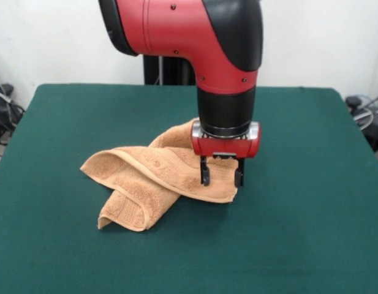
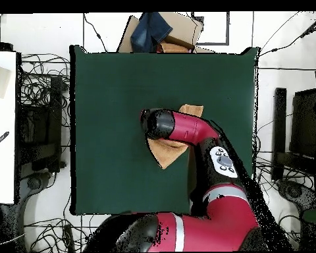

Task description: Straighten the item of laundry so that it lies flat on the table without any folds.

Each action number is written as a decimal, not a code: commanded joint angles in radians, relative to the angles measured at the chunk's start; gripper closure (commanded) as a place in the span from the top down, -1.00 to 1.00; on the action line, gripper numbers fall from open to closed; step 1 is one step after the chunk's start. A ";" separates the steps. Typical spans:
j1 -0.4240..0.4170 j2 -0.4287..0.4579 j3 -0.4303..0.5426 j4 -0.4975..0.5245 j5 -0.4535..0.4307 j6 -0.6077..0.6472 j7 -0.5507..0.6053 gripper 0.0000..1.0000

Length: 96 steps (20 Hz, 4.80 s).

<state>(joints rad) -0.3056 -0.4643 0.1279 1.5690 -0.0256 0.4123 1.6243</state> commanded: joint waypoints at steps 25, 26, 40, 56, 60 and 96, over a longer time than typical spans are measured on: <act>0.044 0.006 0.069 0.015 0.086 0.058 0.167 1.00; 0.036 0.009 0.077 0.024 0.085 0.040 0.163 1.00; -0.001 0.037 0.134 0.074 0.066 -0.072 0.162 1.00; -0.008 0.051 0.163 0.174 0.057 -0.202 0.192 1.00; -0.029 0.046 0.169 0.185 0.050 -0.196 0.170 1.00; 0.097 -0.020 -0.037 0.059 0.022 -0.144 0.172 1.00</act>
<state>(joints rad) -0.2458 -0.4972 0.1556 1.6495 0.0091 0.2812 1.6243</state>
